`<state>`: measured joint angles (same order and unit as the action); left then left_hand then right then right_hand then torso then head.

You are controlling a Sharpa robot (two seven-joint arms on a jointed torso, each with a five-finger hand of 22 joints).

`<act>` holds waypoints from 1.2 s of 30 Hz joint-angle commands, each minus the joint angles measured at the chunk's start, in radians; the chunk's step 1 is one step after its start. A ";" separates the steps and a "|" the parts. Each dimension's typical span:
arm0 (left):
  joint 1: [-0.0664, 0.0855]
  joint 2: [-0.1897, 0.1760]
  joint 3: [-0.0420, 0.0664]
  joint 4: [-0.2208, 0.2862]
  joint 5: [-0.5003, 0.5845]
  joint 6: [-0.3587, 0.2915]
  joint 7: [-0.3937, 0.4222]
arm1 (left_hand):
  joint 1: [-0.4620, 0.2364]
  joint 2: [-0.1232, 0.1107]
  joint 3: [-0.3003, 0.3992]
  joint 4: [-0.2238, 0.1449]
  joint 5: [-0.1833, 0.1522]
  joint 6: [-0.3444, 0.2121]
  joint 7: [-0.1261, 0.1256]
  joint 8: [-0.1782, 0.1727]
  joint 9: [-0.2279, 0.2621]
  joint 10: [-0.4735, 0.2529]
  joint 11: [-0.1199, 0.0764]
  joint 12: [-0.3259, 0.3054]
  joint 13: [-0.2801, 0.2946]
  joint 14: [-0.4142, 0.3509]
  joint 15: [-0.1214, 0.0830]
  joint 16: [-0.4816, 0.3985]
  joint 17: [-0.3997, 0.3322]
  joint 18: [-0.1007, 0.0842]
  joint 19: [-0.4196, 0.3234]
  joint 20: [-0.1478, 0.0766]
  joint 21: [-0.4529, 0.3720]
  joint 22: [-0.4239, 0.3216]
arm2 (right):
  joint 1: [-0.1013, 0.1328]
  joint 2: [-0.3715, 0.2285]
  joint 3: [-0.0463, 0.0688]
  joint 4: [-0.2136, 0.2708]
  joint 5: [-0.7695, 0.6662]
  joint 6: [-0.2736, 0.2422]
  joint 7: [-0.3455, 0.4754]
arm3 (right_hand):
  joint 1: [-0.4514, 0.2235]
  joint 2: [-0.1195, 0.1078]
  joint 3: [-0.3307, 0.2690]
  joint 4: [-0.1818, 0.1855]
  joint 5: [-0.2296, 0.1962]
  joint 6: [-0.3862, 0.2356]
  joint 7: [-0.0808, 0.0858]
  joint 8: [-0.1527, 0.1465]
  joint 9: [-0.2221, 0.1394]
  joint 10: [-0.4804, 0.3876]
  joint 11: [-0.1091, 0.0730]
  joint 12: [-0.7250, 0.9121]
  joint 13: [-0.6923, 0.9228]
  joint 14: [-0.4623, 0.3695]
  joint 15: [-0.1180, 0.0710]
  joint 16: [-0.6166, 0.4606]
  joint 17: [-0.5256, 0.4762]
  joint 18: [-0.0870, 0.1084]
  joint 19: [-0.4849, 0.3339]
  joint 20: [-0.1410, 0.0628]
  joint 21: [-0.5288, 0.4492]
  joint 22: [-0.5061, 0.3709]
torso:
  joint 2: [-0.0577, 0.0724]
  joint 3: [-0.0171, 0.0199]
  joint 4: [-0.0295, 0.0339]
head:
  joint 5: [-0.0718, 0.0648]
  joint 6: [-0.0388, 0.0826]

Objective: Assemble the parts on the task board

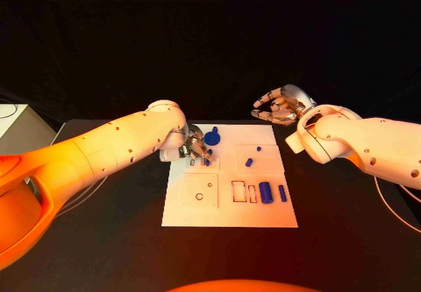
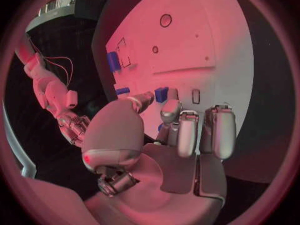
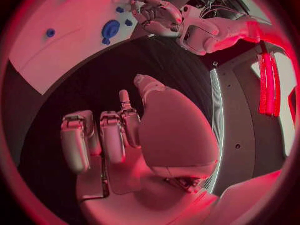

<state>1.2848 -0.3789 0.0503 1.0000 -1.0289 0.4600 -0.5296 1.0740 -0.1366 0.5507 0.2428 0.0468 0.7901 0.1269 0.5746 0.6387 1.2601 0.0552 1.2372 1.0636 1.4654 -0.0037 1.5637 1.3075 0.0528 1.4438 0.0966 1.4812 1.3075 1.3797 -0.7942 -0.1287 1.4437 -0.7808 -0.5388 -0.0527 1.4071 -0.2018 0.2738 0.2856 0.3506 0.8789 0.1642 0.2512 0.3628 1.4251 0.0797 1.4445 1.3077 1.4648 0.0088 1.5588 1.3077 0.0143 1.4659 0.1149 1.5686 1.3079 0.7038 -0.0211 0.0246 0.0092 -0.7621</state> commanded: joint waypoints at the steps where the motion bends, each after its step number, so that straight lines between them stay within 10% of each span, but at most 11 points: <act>1: -0.001 0.004 0.000 0.000 0.006 0.019 0.002 | 0.007 0.001 0.007 -0.001 0.003 0.007 -0.004 0.007 0.004 -0.003 -0.008 -0.001 -0.001 0.100 -0.009 0.001 0.253 -0.008 0.002 -0.007 0.006 0.062 | 0.000 0.002 0.001 0.002 -0.011 0.017 0.001 | -0.006 -0.005 0.004 0.000 0.006 -0.006 0.002 0.003 0.001 -0.004 0.002 0.002 0.121 0.096 -0.003 -0.005 0.223 -0.013 0.102 -0.007 -0.004 0.259 | 0.000 0.0001 0.0008 | 0.001 -0.002; 10: -0.002 0.003 -0.001 -0.002 0.012 0.015 0.002 | 0.030 0.019 0.046 -0.031 0.004 0.000 -0.009 0.015 0.035 -0.003 -0.013 -0.003 -0.003 0.100 -0.014 0.001 0.253 -0.008 0.001 -0.011 0.006 0.061 | 0.000 0.002 0.001 0.001 -0.012 0.018 0.000 | -0.008 -0.005 0.006 0.001 0.006 -0.006 0.002 0.003 0.001 -0.004 0.002 0.002 0.121 0.096 -0.003 -0.006 0.222 -0.013 0.102 -0.007 -0.004 0.259 | -0.001 0.0009 0.0003 | 0.002 -0.006; 23: -0.004 -0.011 -0.001 0.010 0.123 -0.035 0.018 | 0.086 0.050 0.267 -0.204 0.004 -0.015 -0.030 0.093 0.178 -0.010 -0.034 -0.031 -0.032 0.096 -0.033 -0.004 0.245 -0.006 -0.007 -0.027 -0.001 0.052 | 0.000 0.007 0.001 -0.007 -0.017 0.030 -0.006 | -0.010 -0.005 0.006 0.001 0.004 -0.006 0.002 0.004 0.001 -0.004 0.002 0.002 0.121 0.095 -0.003 -0.006 0.220 -0.012 0.101 -0.007 -0.006 0.257 | -0.001 0.0017 0.0003 | -0.001 -0.004; 36: -0.004 -0.053 0.000 0.033 0.183 -0.069 0.011 | 0.044 0.034 0.324 -0.228 0.007 -0.010 -0.043 0.144 0.259 -0.004 -0.044 -0.042 -0.046 0.098 -0.041 -0.002 0.249 -0.006 -0.005 -0.034 -0.001 0.055 | 0.000 0.009 0.000 -0.011 -0.028 0.044 -0.013 | -0.013 -0.007 0.006 0.001 0.000 -0.006 0.002 0.004 0.002 -0.006 0.003 0.001 0.119 0.095 -0.002 -0.006 0.220 -0.012 0.100 -0.007 -0.007 0.256 | -0.002 0.0010 0.0028 | -0.001 -0.002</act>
<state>1.2810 -0.4287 0.0498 1.0261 -0.8818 0.4091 -0.5251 1.1270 -0.0992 0.7677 0.1178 0.0480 0.7707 0.0994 0.6304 0.7074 1.2550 0.0171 1.1965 1.0183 1.4651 -0.0393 1.5636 1.3075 0.0530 1.4400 0.0713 1.4811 1.3074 1.3796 -0.7859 -0.1287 1.4327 -0.7923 -0.5159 -0.0656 1.4031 -0.2057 0.2738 0.2857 0.3506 0.8789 0.1642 0.2512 0.3635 1.4251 0.0797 1.4445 1.3073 1.4648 0.0088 1.5588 1.3075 0.0143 1.4659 0.1149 1.5646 1.3075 0.7021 -0.0201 0.0264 0.0084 -0.7643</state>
